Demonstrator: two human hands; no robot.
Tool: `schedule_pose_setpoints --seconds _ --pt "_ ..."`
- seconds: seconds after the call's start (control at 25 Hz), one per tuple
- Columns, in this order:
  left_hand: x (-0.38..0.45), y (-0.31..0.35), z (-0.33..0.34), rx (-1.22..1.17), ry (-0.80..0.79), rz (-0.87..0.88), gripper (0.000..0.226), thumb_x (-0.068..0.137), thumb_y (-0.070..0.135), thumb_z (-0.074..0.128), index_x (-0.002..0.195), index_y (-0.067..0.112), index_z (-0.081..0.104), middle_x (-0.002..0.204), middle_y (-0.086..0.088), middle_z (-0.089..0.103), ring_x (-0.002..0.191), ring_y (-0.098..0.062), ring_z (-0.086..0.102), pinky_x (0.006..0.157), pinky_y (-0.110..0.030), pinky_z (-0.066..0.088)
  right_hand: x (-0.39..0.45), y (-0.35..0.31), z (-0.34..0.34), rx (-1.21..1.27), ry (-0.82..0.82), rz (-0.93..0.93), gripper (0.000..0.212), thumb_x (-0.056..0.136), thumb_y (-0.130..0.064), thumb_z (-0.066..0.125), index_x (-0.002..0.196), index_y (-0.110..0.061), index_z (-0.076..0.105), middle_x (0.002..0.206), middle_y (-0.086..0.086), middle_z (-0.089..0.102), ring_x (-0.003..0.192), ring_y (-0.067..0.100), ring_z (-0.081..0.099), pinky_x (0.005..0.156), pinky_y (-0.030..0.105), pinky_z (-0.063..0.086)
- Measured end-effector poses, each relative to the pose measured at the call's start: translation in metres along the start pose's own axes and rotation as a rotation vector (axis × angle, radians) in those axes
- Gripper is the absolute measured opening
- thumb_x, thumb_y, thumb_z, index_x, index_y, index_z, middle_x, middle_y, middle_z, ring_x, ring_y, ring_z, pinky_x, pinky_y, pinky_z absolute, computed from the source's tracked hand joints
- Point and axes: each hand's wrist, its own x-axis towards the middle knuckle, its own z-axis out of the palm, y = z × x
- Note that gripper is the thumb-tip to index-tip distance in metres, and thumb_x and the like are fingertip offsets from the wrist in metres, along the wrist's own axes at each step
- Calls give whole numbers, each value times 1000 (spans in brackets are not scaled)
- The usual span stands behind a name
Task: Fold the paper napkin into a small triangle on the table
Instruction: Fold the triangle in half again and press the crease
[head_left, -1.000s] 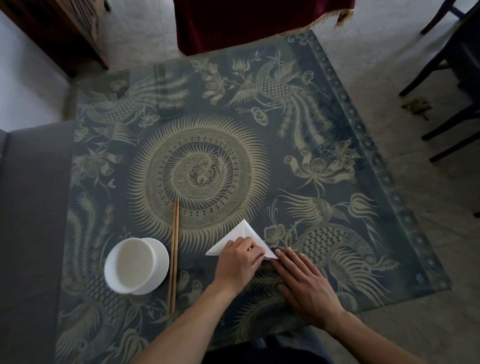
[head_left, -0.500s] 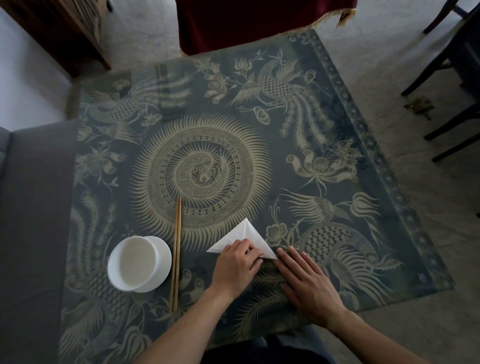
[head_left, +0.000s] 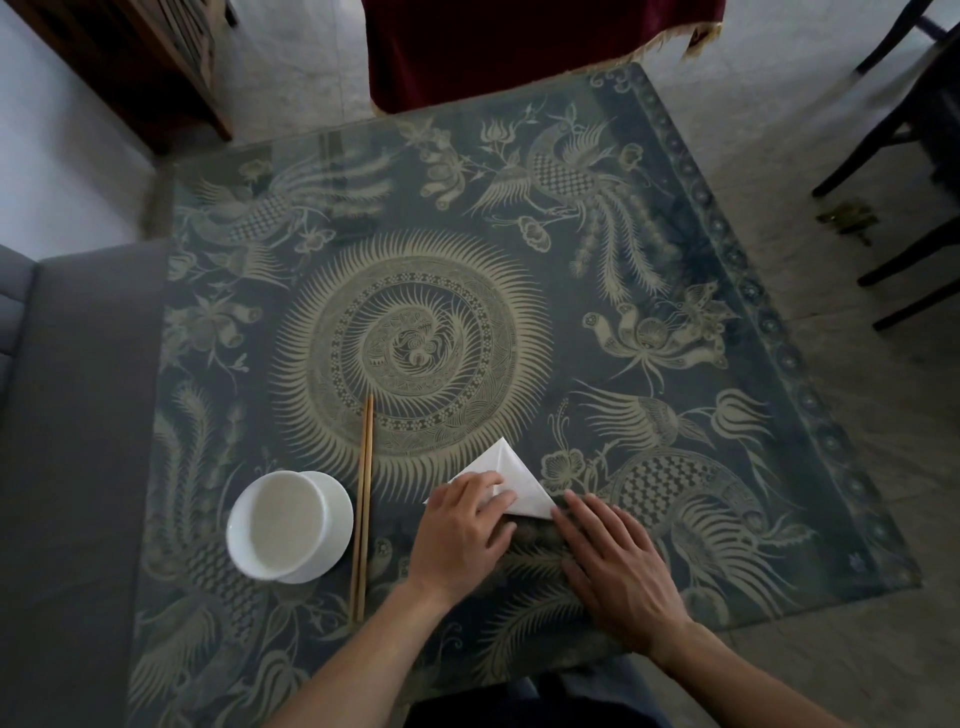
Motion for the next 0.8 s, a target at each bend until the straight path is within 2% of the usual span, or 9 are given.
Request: schedule_pose_setpoints --seconds 0.08,0.16,0.24,0.32,0.4,0.44,0.52,0.72,0.8 --pt "-8 -8 -1 42 -44 15 44 91 41 56 129 19 58 136 -2 54 129 -21 47 103 -41 41 8 -5 -4 9 35 11 53 94 -38 44 140 -13 52 150 7 45 134 26 46 107 41 31" --pt "-10 -12 -1 77 -122 -1 56 94 45 49 142 16 48 149 -5 45 140 -22 36 112 -45 33 24 -15 -6 19 47 -16 55 93 -35 45 142 -9 48 153 9 41 139 27 39 109 44 29" --pt "-6 -12 0 107 -217 -19 67 98 50 37 152 12 28 161 -6 22 149 -21 15 120 -48 18 45 -27 -9 -7 -22 -45 63 95 -37 40 149 -6 35 159 12 26 147 29 22 113 49 21" --pt "2 -12 0 157 -296 -19 73 99 55 24 156 12 3 164 -4 -6 150 -17 -9 121 -49 0 66 -33 -9 -43 -130 -37 69 99 -43 30 154 -6 13 163 12 4 150 29 0 116 52 10" --pt "10 -15 0 182 -350 -23 76 99 57 16 154 14 -13 162 -2 -20 147 -15 -23 119 -50 -11 79 -31 -6 -85 -241 -13 72 99 -48 17 153 -9 -9 161 8 -19 146 27 -21 118 54 -4" --pt "12 -16 0 183 -372 -26 77 98 58 15 153 14 -17 161 -1 -23 145 -14 -26 118 -50 -13 81 -28 -3 -101 -263 -15 73 98 -51 11 152 -11 -15 159 7 -24 145 26 -26 118 54 -8" --pt "14 -18 0 186 -400 -19 78 98 59 15 151 14 -20 161 -1 -24 145 -14 -28 118 -52 -13 83 -23 -1 -99 -269 -20 73 96 -54 7 153 -12 -14 160 5 -22 146 27 -22 119 54 -8" --pt "14 -18 2 196 -399 -12 78 97 63 11 151 16 -22 160 -2 -26 145 -15 -28 117 -54 -13 80 -19 2 -89 -196 -39 74 98 -53 21 154 -7 10 163 11 5 149 32 3 116 52 7" --pt "15 -19 2 209 -394 -11 78 97 64 10 151 16 -21 160 -1 -25 145 -16 -28 117 -55 -14 80 -18 4 -92 -197 -48 74 99 -54 21 154 -6 12 163 11 6 149 32 4 115 52 8"
